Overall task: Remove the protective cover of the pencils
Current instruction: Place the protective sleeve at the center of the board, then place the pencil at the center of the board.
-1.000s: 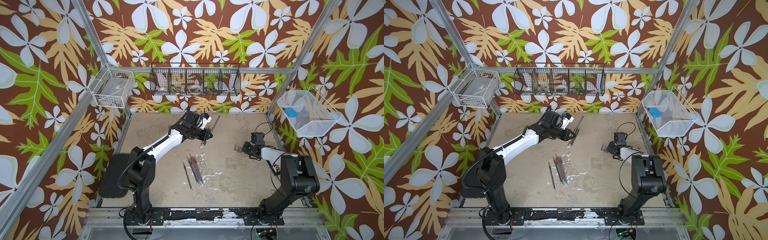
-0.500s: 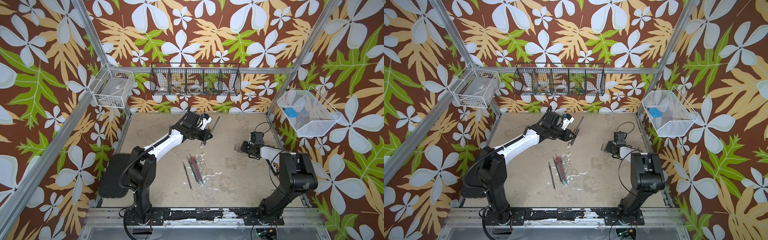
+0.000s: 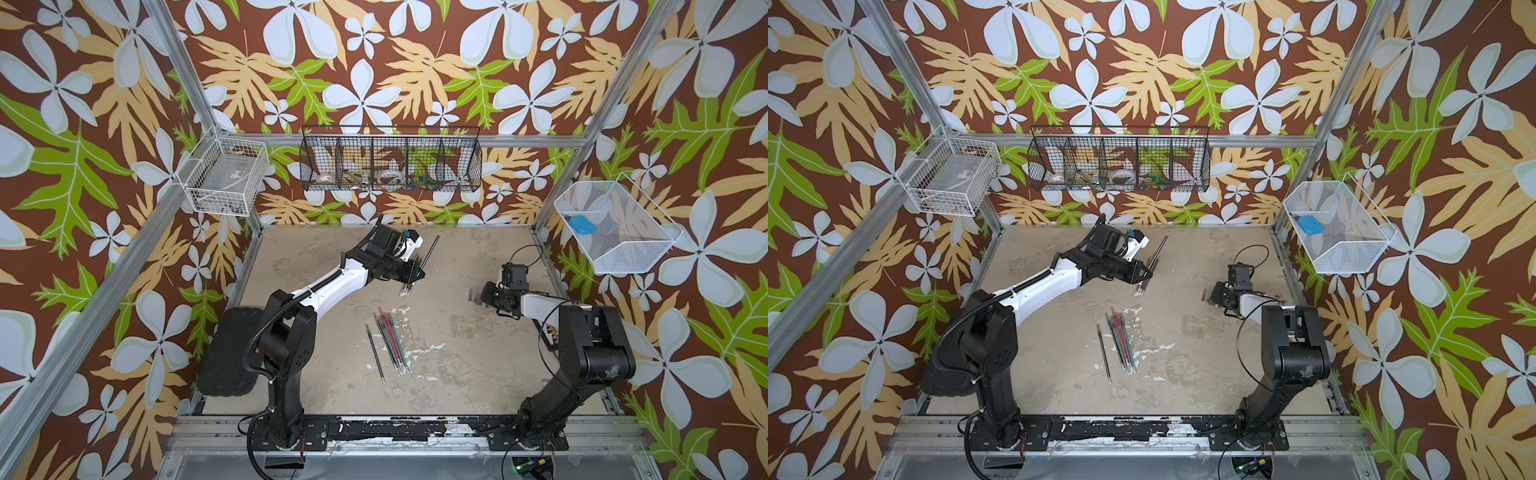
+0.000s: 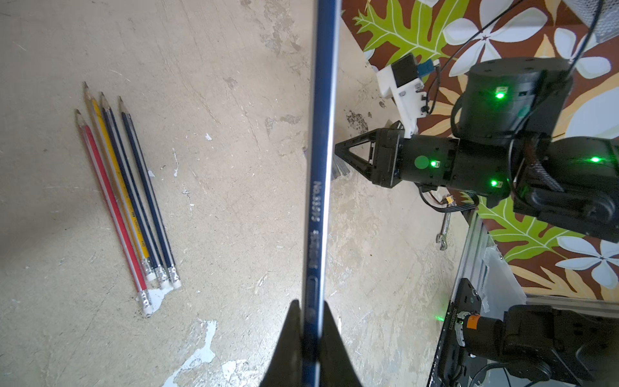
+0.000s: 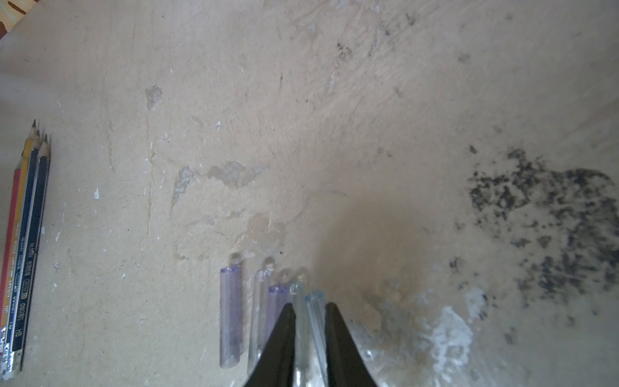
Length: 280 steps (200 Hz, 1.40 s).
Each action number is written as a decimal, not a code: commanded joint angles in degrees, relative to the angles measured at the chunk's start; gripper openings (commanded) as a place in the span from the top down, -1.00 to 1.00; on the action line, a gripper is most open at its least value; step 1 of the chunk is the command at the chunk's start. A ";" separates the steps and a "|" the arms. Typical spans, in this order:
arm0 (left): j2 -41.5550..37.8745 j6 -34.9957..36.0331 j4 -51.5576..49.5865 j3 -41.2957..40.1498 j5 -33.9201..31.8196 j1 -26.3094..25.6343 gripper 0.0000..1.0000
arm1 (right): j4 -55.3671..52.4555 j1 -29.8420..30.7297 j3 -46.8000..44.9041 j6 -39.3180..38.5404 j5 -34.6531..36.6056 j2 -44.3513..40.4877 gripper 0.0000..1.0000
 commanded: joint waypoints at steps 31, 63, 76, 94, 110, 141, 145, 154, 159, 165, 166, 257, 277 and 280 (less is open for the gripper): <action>5.46 0.04 -1.04 1.80 -1.13 4.13 1.00 | 0.67 0.11 -2.99 1.00 -1.63 -8.21 0.57; 9.47 0.04 -2.30 3.89 -1.46 6.07 0.82 | 4.76 3.36 -12.37 1.48 -8.39 -20.15 0.45; 11.53 0.46 -3.20 5.32 -1.86 6.26 0.80 | 3.61 6.95 -15.65 -0.03 -9.53 -25.32 0.38; 15.04 1.21 -5.12 8.00 -3.20 6.25 0.79 | 2.04 10.94 -20.02 -2.30 -14.13 -33.10 0.23; 17.79 1.15 -6.73 10.65 -3.56 6.26 0.81 | -1.33 12.35 -23.35 -3.89 -15.98 -41.32 0.03; 20.16 -0.09 -8.34 13.37 -7.80 6.26 0.81 | -3.53 12.53 -28.78 -2.08 -22.36 -55.79 -0.36; 20.41 -0.03 -8.51 13.55 -8.73 6.26 0.81 | -3.40 12.55 -29.19 -1.46 -23.41 -56.96 -0.39; 21.08 0.11 -9.14 14.09 -10.87 6.31 0.80 | -4.97 12.53 -29.53 -0.88 -23.02 -59.17 -0.45; 21.53 0.36 -9.55 14.36 -11.26 6.34 0.79 | -6.18 12.53 -29.59 -1.23 -22.28 -60.46 -0.47; 22.19 0.57 -9.98 14.88 -11.30 6.34 0.77 | -6.28 12.53 -30.18 -1.32 -22.22 -61.68 -0.51; 22.35 0.61 -10.07 14.95 -11.30 6.34 0.77 | -6.16 12.57 -30.35 -1.18 -22.33 -61.84 -0.52; 27.93 -0.01 -14.02 20.73 -9.70 6.33 0.63 | -5.62 12.53 -31.83 -0.54 -20.27 -62.81 -0.93; 27.61 -0.03 -13.89 20.08 -9.71 6.34 0.63 | -5.57 12.53 -32.09 -0.60 -19.54 -62.10 -0.92; 27.48 -0.08 -13.80 19.95 -9.72 6.35 0.63 | -5.55 12.53 -32.10 -0.61 -19.52 -62.03 -0.92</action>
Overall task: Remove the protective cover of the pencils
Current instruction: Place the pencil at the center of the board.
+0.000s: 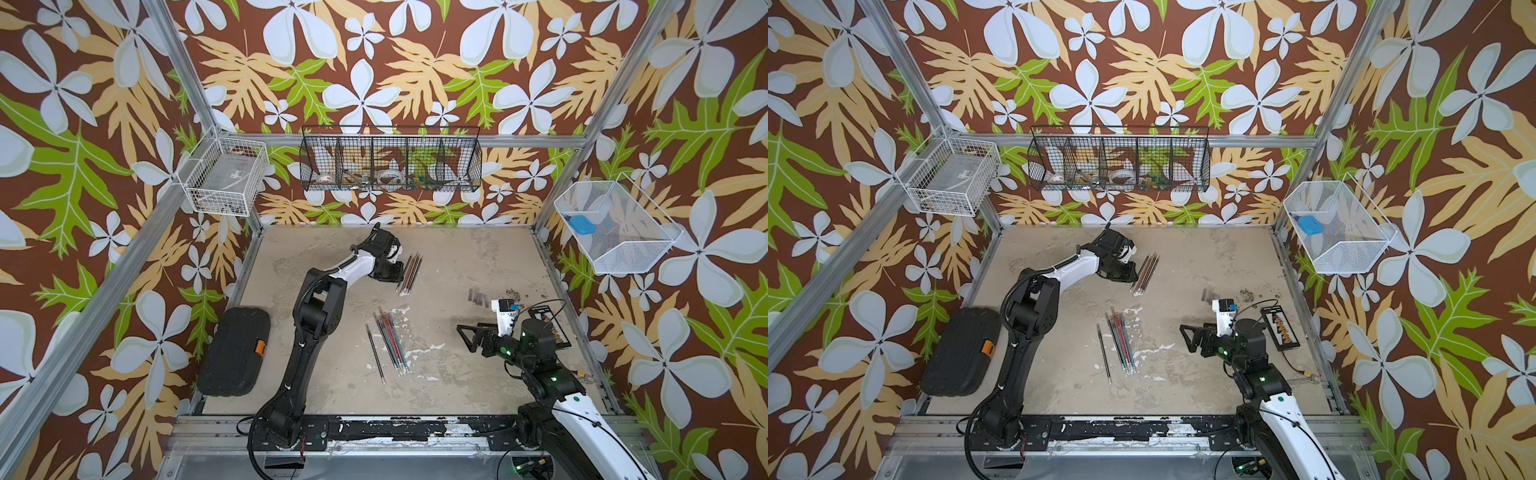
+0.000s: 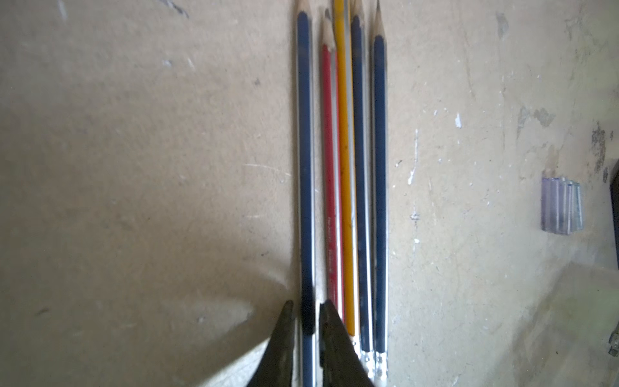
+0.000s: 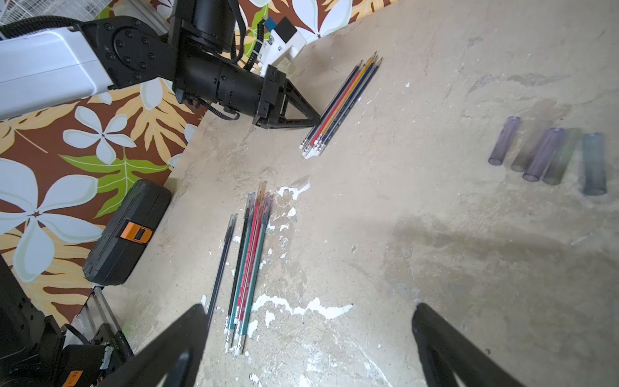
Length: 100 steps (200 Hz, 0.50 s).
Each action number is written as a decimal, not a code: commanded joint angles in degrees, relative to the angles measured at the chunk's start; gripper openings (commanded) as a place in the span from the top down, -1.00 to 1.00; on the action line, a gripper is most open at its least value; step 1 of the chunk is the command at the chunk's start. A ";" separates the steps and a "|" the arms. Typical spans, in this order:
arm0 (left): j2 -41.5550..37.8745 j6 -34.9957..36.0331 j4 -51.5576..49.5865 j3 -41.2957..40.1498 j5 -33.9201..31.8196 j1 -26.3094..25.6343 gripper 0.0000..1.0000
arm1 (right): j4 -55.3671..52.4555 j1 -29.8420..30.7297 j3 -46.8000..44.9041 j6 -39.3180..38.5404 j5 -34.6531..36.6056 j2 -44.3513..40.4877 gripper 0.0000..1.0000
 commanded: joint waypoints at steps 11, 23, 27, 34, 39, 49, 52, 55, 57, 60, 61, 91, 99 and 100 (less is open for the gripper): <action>-0.37 0.11 -2.74 -0.83 -0.45 0.07 0.63 | 0.16 -0.04 -0.21 -0.19 1.49 0.72 -0.91; -1.13 0.17 -2.65 -1.15 -0.06 0.07 0.63 | 0.17 0.03 -0.29 -0.31 1.51 0.96 -0.91; -1.40 0.09 -2.65 -1.27 0.13 0.07 0.63 | 0.17 0.03 -0.30 -0.41 1.58 1.08 -0.91; -2.18 0.00 -2.65 -1.38 0.61 0.07 0.64 | 0.10 0.03 -0.21 -0.67 1.67 1.26 -0.91; -2.93 -0.05 -2.59 -1.66 1.11 0.07 0.64 | 0.09 0.03 -0.14 -0.79 1.71 1.48 -0.91; -5.19 -0.47 -1.90 -2.84 2.35 0.07 0.64 | 0.04 0.03 -0.05 -0.91 1.75 2.03 -0.89; -6.04 -0.60 -1.54 -3.34 2.81 0.07 0.64 | -0.05 0.03 -0.04 -1.02 1.77 2.25 -0.88; -7.06 -0.84 -0.99 -4.06 3.40 0.07 0.64 | -0.05 0.03 0.01 -1.03 1.76 2.44 -0.87; -7.86 -0.99 -0.54 -4.66 3.68 0.07 0.64 | -0.15 -0.02 0.04 -1.00 1.80 2.66 -0.84; -8.98 -1.20 0.14 -5.57 4.18 0.07 0.64 | -0.18 0.02 0.05 -1.01 1.76 2.94 -0.81; -9.54 -1.30 0.50 -5.86 4.28 0.07 0.64 | -0.18 0.03 0.05 -0.99 1.76 3.03 -0.81; -26.83 -5.76 13.64 -22.11 12.27 0.07 0.63 | -1.03 0.24 1.07 -1.06 1.75 7.84 -0.71; -32.01 -6.97 17.47 -27.05 14.73 0.07 0.62 | -1.15 0.88 1.53 -1.37 1.87 9.64 -0.70; -32.61 -7.09 17.87 -27.63 14.92 0.07 0.62 | -1.15 1.03 1.59 -1.49 1.85 9.85 -0.70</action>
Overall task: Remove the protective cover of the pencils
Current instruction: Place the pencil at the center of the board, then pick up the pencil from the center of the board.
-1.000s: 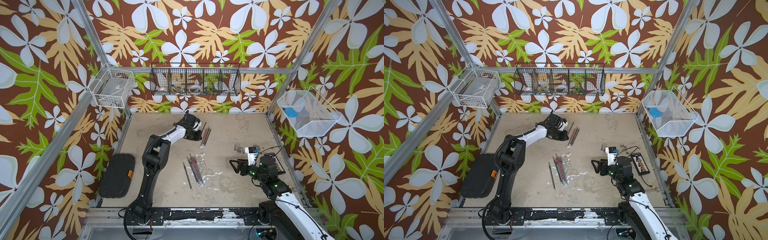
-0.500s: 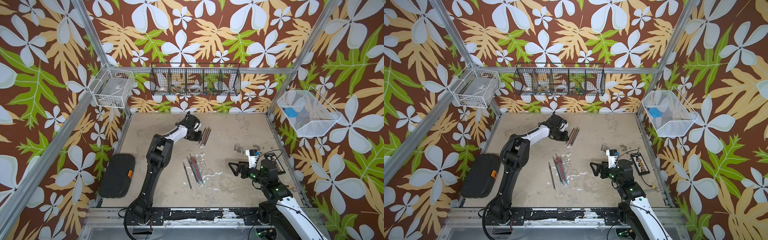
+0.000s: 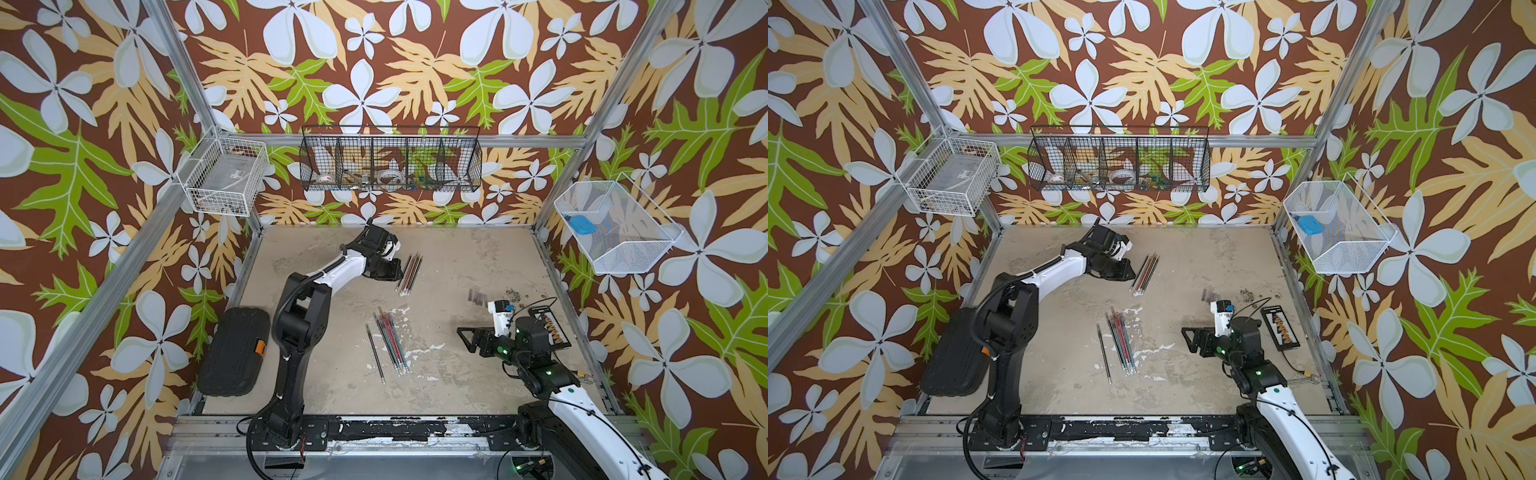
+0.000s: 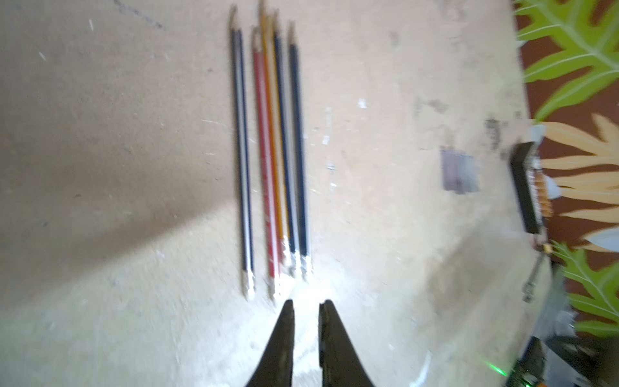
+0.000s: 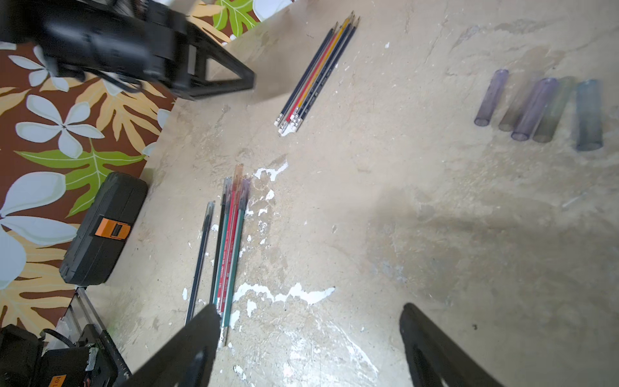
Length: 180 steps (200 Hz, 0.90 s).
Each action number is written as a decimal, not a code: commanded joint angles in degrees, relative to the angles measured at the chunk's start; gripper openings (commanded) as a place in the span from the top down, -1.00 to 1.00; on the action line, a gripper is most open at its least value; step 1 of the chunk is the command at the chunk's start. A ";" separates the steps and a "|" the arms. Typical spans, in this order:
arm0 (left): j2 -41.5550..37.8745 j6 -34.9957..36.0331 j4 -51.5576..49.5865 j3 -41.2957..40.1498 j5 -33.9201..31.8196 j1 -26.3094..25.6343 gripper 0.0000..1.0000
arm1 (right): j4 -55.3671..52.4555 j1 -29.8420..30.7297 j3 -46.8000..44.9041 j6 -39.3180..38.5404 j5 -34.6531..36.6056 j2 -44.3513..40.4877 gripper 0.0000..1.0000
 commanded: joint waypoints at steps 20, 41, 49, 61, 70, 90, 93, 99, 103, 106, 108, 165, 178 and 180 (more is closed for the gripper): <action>-22.80 -5.26 17.63 -20.13 10.37 0.12 0.61 | 0.07 5.45 3.18 -1.87 2.86 8.12 -0.62; -31.79 -4.04 19.61 -28.49 11.32 1.01 0.59 | 0.93 12.63 7.24 -0.32 7.77 14.41 -0.48; -34.35 -3.75 20.29 -30.87 11.93 1.93 0.60 | 1.06 15.64 9.42 0.41 9.81 17.09 -0.49; -37.99 -3.26 21.65 -33.83 12.19 3.74 0.61 | 1.38 20.35 12.78 1.45 13.85 21.41 -0.46; -40.73 -2.84 22.89 -35.89 10.78 4.62 0.61 | 1.77 23.31 15.51 2.67 16.55 24.98 -0.41; -46.78 -1.75 24.85 -40.07 5.95 5.12 0.59 | 3.36 28.19 21.51 4.24 18.34 34.58 -0.18; -47.76 -2.13 25.33 -40.77 5.07 5.14 0.57 | 3.30 28.77 22.71 4.37 18.71 36.09 -0.15; -49.49 -2.78 25.56 -41.53 3.64 5.09 0.54 | 3.24 29.93 24.75 4.39 19.70 39.01 -0.11; -50.74 -2.95 25.79 -41.99 3.04 5.14 0.52 | 3.24 30.49 25.96 4.23 20.61 40.72 -0.11; -51.75 -3.08 26.27 -42.32 2.89 5.14 0.51 | 3.36 31.14 26.77 4.16 21.25 41.48 -0.11; -52.43 -2.98 26.47 -42.60 2.69 5.14 0.50 | 3.46 31.52 27.30 4.13 21.81 42.15 -0.11; -66.52 -0.93 28.01 -47.21 -8.52 5.08 0.27 | -0.27 34.40 43.45 2.54 25.64 60.42 0.11; -67.31 -0.81 27.82 -47.29 -9.33 5.12 0.26 | -2.25 34.97 47.01 1.87 27.24 63.23 0.14; -67.37 -0.81 27.85 -47.29 -9.39 5.12 0.26 | -2.54 35.05 47.55 1.84 27.61 63.63 0.14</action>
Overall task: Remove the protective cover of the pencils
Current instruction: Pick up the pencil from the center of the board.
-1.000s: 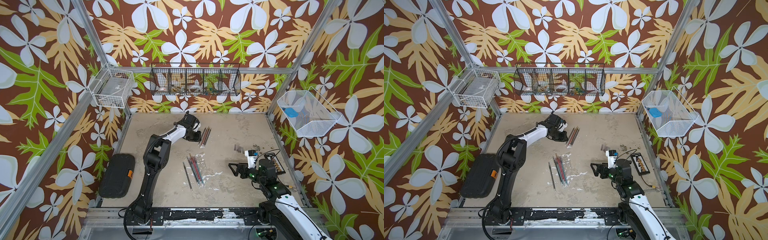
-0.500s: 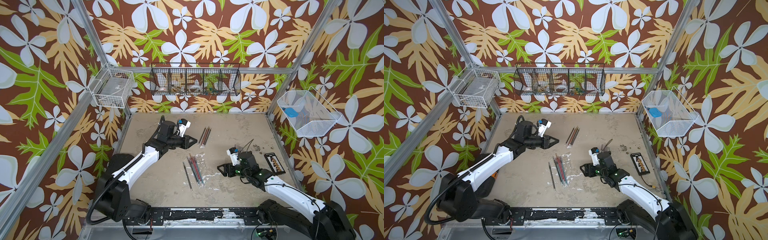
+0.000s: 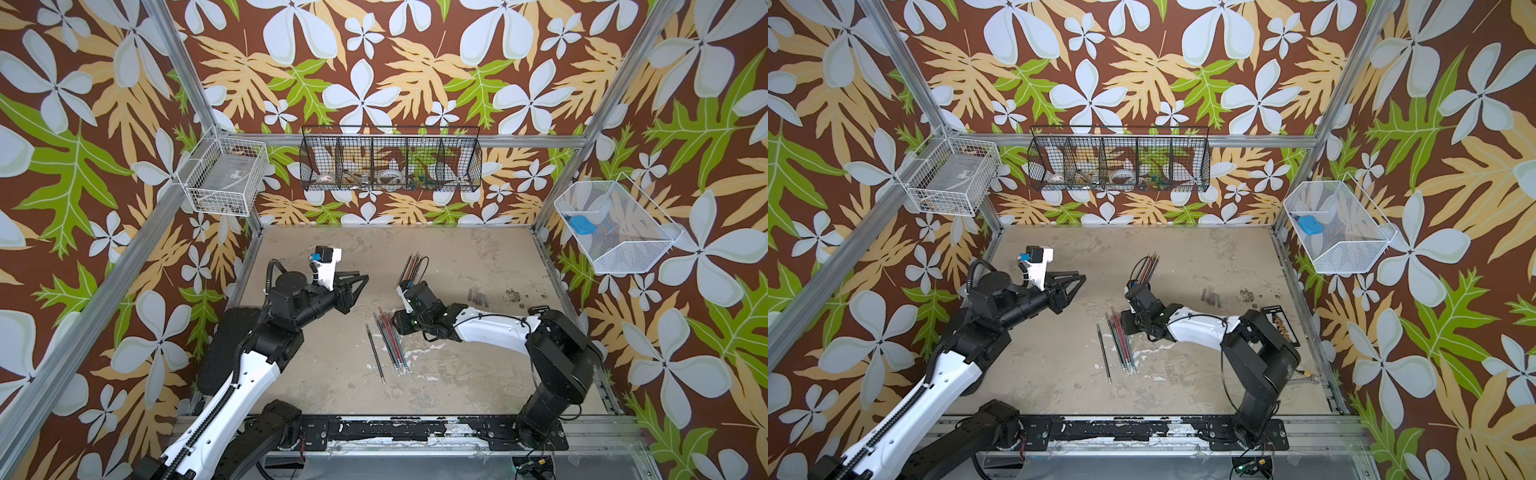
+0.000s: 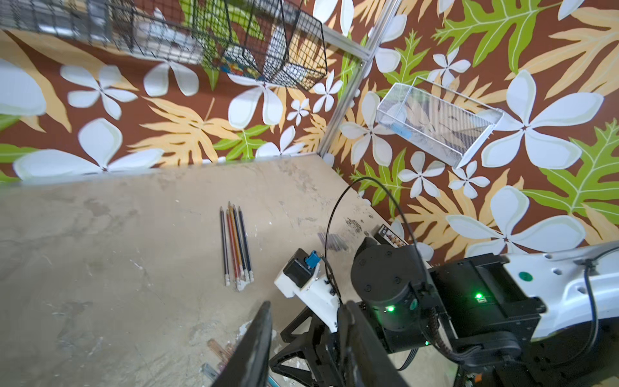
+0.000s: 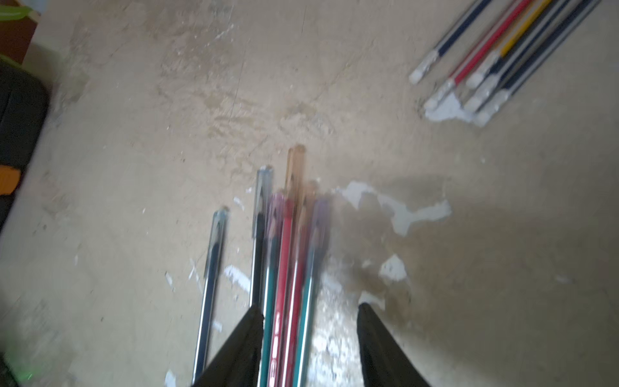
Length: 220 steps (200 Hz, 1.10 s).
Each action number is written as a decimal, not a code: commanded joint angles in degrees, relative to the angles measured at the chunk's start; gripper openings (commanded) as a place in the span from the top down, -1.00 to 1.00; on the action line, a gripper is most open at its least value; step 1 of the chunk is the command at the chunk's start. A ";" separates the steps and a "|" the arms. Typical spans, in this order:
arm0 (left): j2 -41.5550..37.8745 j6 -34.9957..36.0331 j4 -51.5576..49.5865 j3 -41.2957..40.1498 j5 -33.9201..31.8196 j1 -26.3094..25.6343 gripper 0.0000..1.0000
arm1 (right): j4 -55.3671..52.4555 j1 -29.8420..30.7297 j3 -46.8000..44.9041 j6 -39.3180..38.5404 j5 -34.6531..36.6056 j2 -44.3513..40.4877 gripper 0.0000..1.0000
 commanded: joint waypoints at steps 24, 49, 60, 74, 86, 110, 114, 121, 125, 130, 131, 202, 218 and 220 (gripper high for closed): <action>-1.20 0.63 1.71 -0.01 -3.47 0.09 0.25 | -7.59 1.59 9.75 -2.18 7.71 8.26 0.29; -0.70 0.50 1.60 0.36 -2.38 0.06 0.26 | -9.45 2.09 11.98 -1.70 10.03 10.55 0.53; -0.84 0.38 1.60 0.35 -2.29 0.12 0.26 | -9.85 2.11 12.17 -1.29 11.34 10.68 0.55; -1.02 0.34 1.62 0.19 -2.29 0.20 0.25 | -9.77 2.24 11.80 -0.88 12.44 10.32 0.55; -0.89 0.23 1.76 0.18 -2.04 0.16 0.25 | -9.51 2.22 11.56 -0.91 12.53 10.22 0.54; -0.34 0.11 1.68 0.45 -1.43 0.18 0.25 | -9.57 2.27 11.69 -0.97 11.76 10.79 0.54; -0.32 0.11 1.63 0.45 -1.41 0.21 0.25 | -9.43 2.32 11.69 -0.86 11.60 10.84 0.54; -0.41 0.12 1.60 0.45 -1.41 0.24 0.25 | -9.24 2.30 11.48 -0.87 11.35 10.92 0.54; -0.41 0.15 1.61 0.45 -1.37 0.18 0.25 | -9.17 2.38 11.47 -0.84 11.28 10.92 0.54; -0.49 0.10 1.63 0.38 -1.45 0.20 0.25 | -8.98 2.54 11.40 -0.84 11.21 10.92 0.54; -0.49 0.10 1.62 0.37 -1.47 0.25 0.25 | -8.98 2.51 11.42 -0.84 11.20 10.92 0.54; 0.02 0.12 1.64 0.36 -1.26 0.27 0.25 | -9.23 2.63 11.48 -0.69 11.16 12.42 0.53; 0.12 0.18 1.69 0.31 -1.32 0.22 0.25 | -9.43 2.57 11.45 -0.57 11.63 12.33 0.53; 0.10 0.12 1.63 0.30 -1.28 0.28 0.25 | -9.52 2.56 11.43 -0.51 11.73 12.33 0.54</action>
